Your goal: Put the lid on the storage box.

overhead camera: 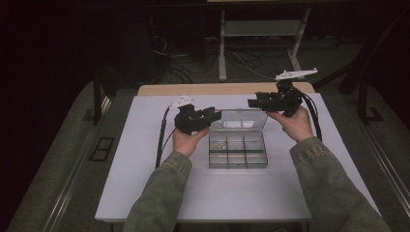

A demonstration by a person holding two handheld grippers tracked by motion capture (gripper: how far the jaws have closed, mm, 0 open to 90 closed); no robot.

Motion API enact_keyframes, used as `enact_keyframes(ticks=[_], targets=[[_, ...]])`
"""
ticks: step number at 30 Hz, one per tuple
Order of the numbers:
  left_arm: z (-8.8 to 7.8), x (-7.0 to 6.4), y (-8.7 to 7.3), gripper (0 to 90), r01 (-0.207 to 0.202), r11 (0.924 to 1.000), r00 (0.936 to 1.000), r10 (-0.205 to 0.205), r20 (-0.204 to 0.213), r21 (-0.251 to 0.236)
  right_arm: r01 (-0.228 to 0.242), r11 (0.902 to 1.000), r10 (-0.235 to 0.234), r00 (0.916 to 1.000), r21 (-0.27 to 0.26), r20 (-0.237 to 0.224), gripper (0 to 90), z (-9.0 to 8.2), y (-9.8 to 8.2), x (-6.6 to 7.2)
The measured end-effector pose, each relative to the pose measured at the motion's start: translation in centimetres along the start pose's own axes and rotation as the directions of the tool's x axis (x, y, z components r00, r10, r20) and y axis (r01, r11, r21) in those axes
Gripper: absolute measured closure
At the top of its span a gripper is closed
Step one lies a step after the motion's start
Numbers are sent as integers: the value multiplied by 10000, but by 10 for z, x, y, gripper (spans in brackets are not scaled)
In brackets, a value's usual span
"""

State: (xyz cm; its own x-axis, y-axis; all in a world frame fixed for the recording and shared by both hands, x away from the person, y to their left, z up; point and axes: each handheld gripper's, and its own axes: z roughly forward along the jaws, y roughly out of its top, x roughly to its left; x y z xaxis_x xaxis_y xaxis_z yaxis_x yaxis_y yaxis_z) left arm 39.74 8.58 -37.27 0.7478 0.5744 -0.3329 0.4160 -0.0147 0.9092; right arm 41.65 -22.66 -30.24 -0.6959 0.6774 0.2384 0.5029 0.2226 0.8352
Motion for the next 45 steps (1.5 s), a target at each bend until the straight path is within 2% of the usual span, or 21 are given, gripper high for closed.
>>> enact_keyframes(ticks=[3, 6, 7, 10, 13, 16, 21, 26, 29, 34, 39, 45], targets=[[-3, -3, -3, 556, -90, 10000, 9999, 90, 74, -8, 207, 9998, -207, 9998, -10, -14, 684, 1, 2, 5], [-5, -6, -5, 548, -270, 9996, 9996, 270, 73, 97, 381, 9983, -393, 9989, 438, 272, 806, 7, -1, 12], [-5, -7, -5, 546, -331, 9994, 9994, 330, 73, 140, 518, 9967, -543, 9978, 624, 387, 836, 9, -2, 14], [-7, -10, -6, 540, -546, 9982, 9985, 545, 52, 264, 552, 9927, -588, 9978, 1076, 306, 887, 14, -7, 21], [-8, -12, -7, 533, -686, 9968, 9976, 685, 50, 410, 664, 9870, -702, 9973, 1467, 215, 891, 17, -12, 27], [-9, -14, -9, 521, -758, 9956, 9971, 756, 64, 554, 603, 9873, -623, 9980, 1473, 92, 891, 16, -15, 29], [-9, -18, -14, 439, -534, 9949, 9985, 541, -64, 851, 185, 9880, -125, 9991, 1536, -402, 891, 14, -23, 28], [-10, -21, -20, 378, -344, 9926, 9992, 365, -163, 1165, 210, 9869, -125, 9984, 1599, -545, 892, 10, -34, 31], [-12, -23, -24, 367, -314, 9915, 9990, 354, -290, 1263, 235, 9892, -127, 9971, 1449, -751, 892, 7, -41, 31], [-16, -29, -29, 339, -579, 9872, 9956, 680, -639, 1488, 106, 9931, 8, 9953, 1169, -972, 891, 3, -51, 30], [-21, -26, -38, 333, -190, 9870, 9978, 290, -601, 1593, 28, 9945, 90, 9937, 1050, -1117, 892, 1, -62, 32], [-24, -28, -47, 332, -274, 9798, 9972, 404, -622, 1981, -66, 9965, 173, 9917, 839, -1275, 891, 1, -77, 34]])
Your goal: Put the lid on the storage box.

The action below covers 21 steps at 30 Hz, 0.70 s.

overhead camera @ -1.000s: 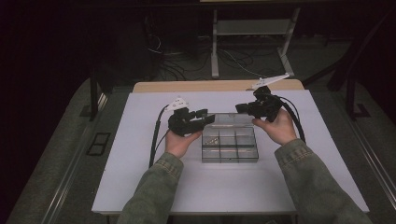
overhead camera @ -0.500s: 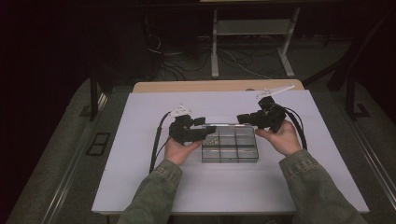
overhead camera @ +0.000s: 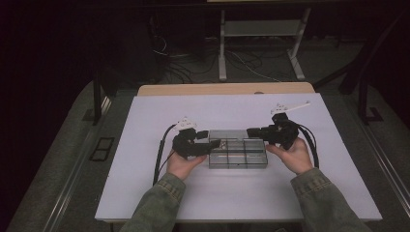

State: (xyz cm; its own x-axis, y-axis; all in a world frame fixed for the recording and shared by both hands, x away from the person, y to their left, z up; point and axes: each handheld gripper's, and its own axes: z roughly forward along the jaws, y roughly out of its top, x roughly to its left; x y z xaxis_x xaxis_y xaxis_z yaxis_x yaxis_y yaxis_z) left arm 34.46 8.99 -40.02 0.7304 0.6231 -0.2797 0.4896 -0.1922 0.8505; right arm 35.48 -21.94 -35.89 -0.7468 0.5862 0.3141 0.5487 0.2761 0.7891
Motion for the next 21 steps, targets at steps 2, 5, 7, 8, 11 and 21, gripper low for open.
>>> enact_keyframes(ticks=[2, 5, 7, 8, 11, 21], targets=[[0, -1, -4, 330, 0, 9999, 10000, 0, -11, 153, -44, 10000, 44, 10000, -38, -33, 891, 1, -5, 0], [0, -1, -10, 330, 23, 9987, 10000, -26, 54, 518, 31, 10000, -31, 10000, -20, -45, 890, 3, -12, 2], [-1, -1, -12, 330, -24, 9974, 10000, 22, 21, 718, 40, 10000, -40, 10000, -8, -44, 890, 4, -16, 3], [-2, -2, -14, 330, 8, 9970, 10000, -9, 10, 776, 61, 10000, -61, 10000, -26, -26, 890, 4, -19, 3], [-5, -1, -17, 330, -28, 9954, 10000, 28, -2, 956, 64, 10000, -64, 10000, 18, 50, 891, 3, -24, 3], [-22, 1, -26, 331, 50, 9942, 9998, -72, 199, 1078, -69, 9999, 65, 9992, 97, 398, 827, -3, -35, 1]])
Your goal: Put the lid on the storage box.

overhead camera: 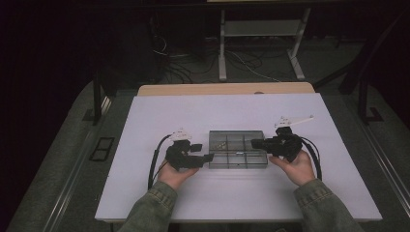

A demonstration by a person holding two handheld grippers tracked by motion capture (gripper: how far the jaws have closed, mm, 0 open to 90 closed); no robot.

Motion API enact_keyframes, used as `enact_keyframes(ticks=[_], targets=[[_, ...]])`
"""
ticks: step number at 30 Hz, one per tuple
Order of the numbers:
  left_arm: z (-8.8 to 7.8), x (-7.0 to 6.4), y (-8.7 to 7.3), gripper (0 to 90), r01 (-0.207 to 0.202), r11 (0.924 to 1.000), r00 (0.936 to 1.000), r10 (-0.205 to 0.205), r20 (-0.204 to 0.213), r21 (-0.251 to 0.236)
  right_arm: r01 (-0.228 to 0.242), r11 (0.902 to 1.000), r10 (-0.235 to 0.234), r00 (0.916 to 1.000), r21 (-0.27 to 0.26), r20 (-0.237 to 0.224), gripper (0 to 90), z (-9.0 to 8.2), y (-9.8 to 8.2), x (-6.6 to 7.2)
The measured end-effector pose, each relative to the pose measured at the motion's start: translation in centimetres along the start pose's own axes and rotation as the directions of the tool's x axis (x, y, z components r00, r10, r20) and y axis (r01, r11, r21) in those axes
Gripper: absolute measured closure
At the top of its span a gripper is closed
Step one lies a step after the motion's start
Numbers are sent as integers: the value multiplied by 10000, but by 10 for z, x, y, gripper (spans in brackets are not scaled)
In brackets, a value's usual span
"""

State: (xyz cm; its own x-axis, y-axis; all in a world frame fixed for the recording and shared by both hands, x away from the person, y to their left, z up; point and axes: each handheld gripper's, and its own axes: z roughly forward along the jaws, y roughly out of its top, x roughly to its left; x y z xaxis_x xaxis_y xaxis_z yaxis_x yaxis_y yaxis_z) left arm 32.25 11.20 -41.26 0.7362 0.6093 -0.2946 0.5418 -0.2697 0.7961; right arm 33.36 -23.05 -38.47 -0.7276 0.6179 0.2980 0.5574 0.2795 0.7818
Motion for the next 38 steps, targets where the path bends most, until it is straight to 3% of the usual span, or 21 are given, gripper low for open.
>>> enact_keyframes(ticks=[6, 10, 14, 17, 18, 23, 38], targets=[[-13, 0, -5, 279, 49, 9994, 9995, -38, 325, -331, -115, 9994, 127, 9992, -333, 368, 540, -8, -7, 3], [-22, 1, -7, 203, 201, 9976, 9979, -159, 635, -658, -17, 9996, 36, 9977, -275, 678, 337, -16, -13, 6], [-28, -2, -10, 135, -55, 9969, 9990, 90, 446, -780, 136, 9993, -108, 9970, -352, 772, 136, -24, -22, 10], [-32, -4, -13, 82, -87, 9979, 9990, 115, 430, -649, 42, 9996, -19, 9966, -273, 826, 87, -27, -29, 12], [-32, -4, -14, 60, -145, 9982, 9991, 168, 401, -574, -13, 9998, 28, 9971, -195, 756, 17, -28, -32, 12], [-38, -5, -22, 0, -92, 9996, 9991, 103, 414, -266, -174, 9996, 192, 9971, -243, 734, 4, -36, -44, 12], [-58, -5, -47, 0, 20, 9986, 9998, -9, 211, -536, -454, 9977, 495, 9953, -503, 835, 5, -63, -78, 11]])
